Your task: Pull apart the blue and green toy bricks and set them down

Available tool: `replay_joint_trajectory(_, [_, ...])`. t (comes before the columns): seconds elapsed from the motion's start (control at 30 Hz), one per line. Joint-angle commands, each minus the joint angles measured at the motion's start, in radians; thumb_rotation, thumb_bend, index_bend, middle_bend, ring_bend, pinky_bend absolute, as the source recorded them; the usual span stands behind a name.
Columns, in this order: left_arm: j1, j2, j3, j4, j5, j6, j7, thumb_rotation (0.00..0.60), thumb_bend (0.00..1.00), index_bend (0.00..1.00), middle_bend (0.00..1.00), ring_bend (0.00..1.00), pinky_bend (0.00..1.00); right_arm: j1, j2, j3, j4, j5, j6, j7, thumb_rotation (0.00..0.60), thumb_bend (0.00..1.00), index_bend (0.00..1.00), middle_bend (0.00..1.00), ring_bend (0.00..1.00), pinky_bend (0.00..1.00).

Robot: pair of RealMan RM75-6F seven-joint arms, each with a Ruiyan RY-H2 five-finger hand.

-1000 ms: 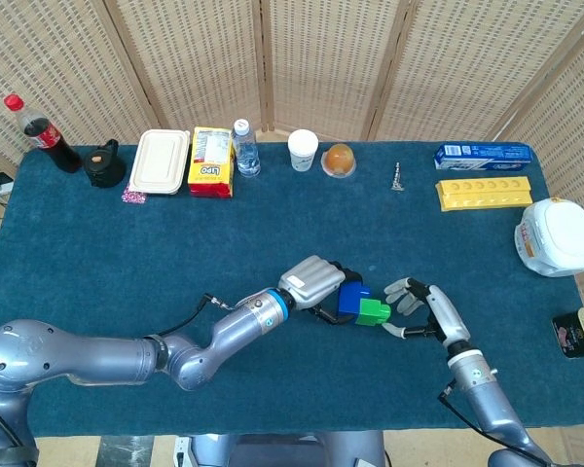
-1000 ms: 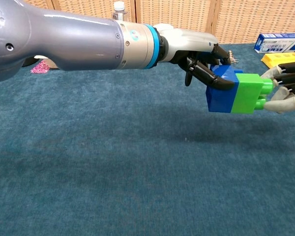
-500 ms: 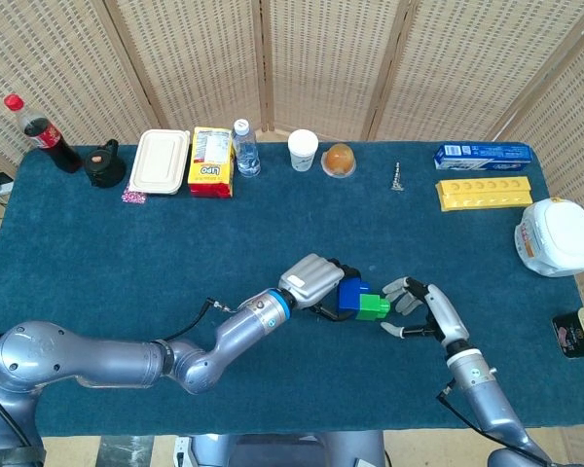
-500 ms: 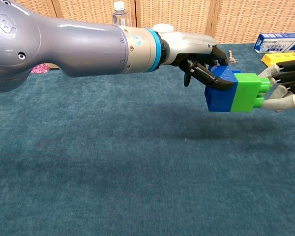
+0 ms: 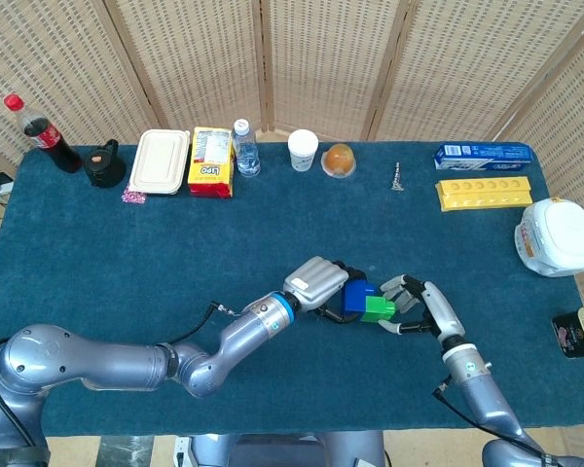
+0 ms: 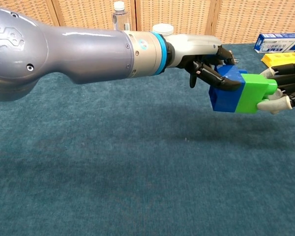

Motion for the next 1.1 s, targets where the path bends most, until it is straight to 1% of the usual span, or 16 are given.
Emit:
replay_joint_trajectory(0.03, [0.002,-0.009,-0.004,0.007,0.005,0.005,0.0,0.284,0.49,0.53,0.36,0.31,0.45,0.004,-0.001,0.004,-0.002,0.005,-0.005,-0.002,0.6,0.21,0.4,0.44,0.5,0.45])
replay_joint_trajectory(0.13, [0.004,-0.016,-0.002,0.014,0.014,0.005,0.006,0.284,0.49,0.53,0.36,0.31,0.45,0.007,0.0,0.009,-0.006,0.007,-0.008,-0.002,0.6,0.21,0.43,0.45,0.5,0.45])
replay_joint_trajectory(0.3, [0.01,-0.025,0.002,0.021,0.032,0.006,0.007,0.283,0.49,0.54,0.36,0.31,0.45,0.008,0.006,0.016,-0.017,0.008,-0.016,0.012,0.6,0.21,0.5,0.49,0.51,0.46])
replay_joint_trajectory(0.57, [0.027,-0.044,-0.001,0.037,0.068,0.016,-0.003,0.275,0.49,0.53,0.36,0.31,0.44,0.012,0.018,0.029,-0.03,0.002,-0.04,0.056,0.6,0.21,0.51,0.5,0.53,0.46])
replay_joint_trajectory(0.73, [0.037,-0.066,-0.005,0.054,0.091,0.028,-0.009,0.273,0.49,0.53,0.36,0.31,0.44,0.02,0.01,0.031,-0.025,0.007,-0.047,0.053,0.6,0.22,0.53,0.53,0.58,0.47])
replay_joint_trajectory(0.87, [0.041,-0.076,-0.008,0.065,0.103,0.024,-0.012,0.275,0.49,0.53,0.36,0.31,0.44,0.023,0.005,0.034,-0.02,0.017,-0.046,0.049,0.6,0.23,0.58,0.59,0.62,0.51])
replay_joint_trajectory(1.1, [0.053,-0.066,-0.019,0.063,0.11,0.015,-0.018,0.273,0.49,0.53,0.36,0.31,0.44,0.019,0.001,0.036,-0.007,0.032,-0.045,0.055,0.6,0.25,0.64,0.65,0.71,0.56])
